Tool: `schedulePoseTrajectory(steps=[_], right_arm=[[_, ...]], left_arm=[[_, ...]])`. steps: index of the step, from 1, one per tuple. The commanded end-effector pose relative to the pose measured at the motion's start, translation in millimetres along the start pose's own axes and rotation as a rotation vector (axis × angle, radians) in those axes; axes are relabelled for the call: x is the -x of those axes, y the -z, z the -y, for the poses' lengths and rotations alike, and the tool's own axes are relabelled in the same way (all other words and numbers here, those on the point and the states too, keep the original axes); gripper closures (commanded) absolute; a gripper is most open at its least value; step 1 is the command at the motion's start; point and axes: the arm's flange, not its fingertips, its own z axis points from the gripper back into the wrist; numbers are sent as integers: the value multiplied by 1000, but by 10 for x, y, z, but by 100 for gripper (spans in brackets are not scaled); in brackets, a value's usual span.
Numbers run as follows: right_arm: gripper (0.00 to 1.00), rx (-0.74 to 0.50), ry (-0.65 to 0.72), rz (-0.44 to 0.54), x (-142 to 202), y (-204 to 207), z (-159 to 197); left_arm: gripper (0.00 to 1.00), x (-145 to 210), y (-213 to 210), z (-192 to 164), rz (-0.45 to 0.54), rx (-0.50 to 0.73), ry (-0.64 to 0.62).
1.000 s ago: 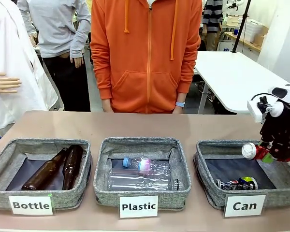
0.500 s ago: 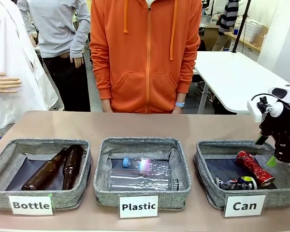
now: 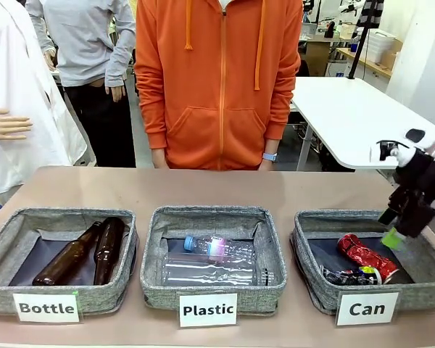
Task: Sort the can waste into the basket.
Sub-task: Pick up the can waste from the table and place it in the right Fabric basket.
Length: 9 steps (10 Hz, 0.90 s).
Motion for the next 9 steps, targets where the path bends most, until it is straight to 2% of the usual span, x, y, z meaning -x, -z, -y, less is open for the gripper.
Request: schedulePoseTrajectory(steps=[1,2,3,4,6,8,9], right_arm=[[0,-470,623,759,16,-403,151],[0,-670,603,996,165,-420,293],[0,-737,715,1064,240,-415,427],[0,-796,768,1060,320,-423,519],[0,-824,777,1136,514,-411,580],[0,-803,817,1193,600,-403,591],[0,-755,851,1171,562,-405,609]], left_arm=[[0,21,-6,21,-12,-11,-3],[0,21,-6,21,-12,-11,-3],[0,21,-6,21,-12,-11,-3],[0,21,-6,21,-12,-11,-3],[0,21,-6,21,-12,-11,-3],[0,21,-6,21,-12,-11,-3],[0,21,-6,21,-12,-11,-3]])
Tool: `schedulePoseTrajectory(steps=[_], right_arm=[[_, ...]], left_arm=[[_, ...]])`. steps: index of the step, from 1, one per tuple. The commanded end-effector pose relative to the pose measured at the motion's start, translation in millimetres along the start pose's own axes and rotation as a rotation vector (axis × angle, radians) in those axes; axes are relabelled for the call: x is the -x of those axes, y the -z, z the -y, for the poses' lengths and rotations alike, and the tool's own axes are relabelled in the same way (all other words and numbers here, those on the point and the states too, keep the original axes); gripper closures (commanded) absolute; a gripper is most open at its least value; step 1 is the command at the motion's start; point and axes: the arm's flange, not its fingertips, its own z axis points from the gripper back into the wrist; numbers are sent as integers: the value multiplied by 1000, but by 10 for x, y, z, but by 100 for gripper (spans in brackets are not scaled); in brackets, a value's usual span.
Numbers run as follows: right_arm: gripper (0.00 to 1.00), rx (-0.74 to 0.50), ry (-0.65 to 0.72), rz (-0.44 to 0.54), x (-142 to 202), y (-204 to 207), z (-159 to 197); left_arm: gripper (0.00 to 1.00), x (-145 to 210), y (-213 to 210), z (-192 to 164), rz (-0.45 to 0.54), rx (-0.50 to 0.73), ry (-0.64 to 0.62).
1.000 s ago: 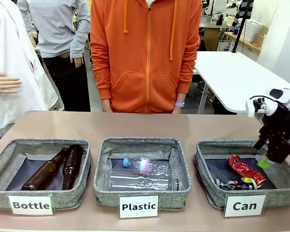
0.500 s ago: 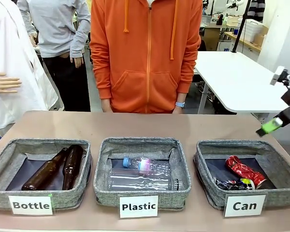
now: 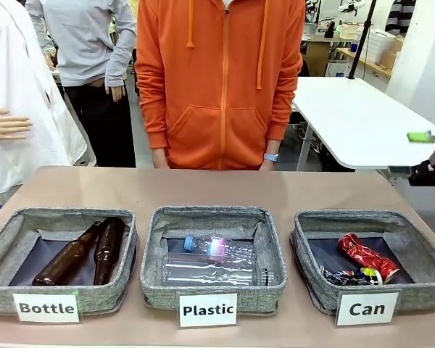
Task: Sort the can waste into the basket.
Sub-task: Pick up the can waste from the table and place it in the right Fabric basket.
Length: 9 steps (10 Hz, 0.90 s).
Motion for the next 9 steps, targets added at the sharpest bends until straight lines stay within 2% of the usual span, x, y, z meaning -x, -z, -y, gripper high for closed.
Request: schedulePoseTrajectory(steps=[1,9], right_arm=[[0,54,-59,-151,22,52,-20],[0,54,-59,-151,22,52,-20]], left_arm=[[0,19,-5,21,-13,-11,-2],[0,19,-5,21,-13,-11,-2]])
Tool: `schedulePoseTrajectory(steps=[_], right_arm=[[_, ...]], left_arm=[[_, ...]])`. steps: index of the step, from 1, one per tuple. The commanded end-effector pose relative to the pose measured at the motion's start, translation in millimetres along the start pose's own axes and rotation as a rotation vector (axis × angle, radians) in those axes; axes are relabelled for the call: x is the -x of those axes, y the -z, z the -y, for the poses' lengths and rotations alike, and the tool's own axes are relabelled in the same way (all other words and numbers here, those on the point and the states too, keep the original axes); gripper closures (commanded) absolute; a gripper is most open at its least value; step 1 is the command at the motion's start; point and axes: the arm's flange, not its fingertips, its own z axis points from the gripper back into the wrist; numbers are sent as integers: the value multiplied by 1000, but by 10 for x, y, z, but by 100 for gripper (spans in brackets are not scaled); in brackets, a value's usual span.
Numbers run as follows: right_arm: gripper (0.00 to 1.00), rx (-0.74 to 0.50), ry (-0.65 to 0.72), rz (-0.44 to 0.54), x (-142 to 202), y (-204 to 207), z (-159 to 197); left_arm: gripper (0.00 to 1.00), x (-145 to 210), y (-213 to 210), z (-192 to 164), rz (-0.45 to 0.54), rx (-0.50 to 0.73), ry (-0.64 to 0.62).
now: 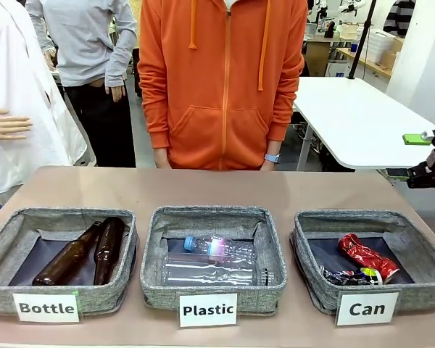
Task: Sort the can waste into the basket.
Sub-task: Pick up the can waste from the table and place it in the right Fabric basket.
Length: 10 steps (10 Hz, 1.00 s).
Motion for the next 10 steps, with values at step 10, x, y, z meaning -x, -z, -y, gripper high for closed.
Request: schedulePoseTrajectory(steps=[10], right_arm=[[0,-11,-24,-12,-16,-35,2]], left_arm=[[0,19,-5,22,-13,-11,-2]])
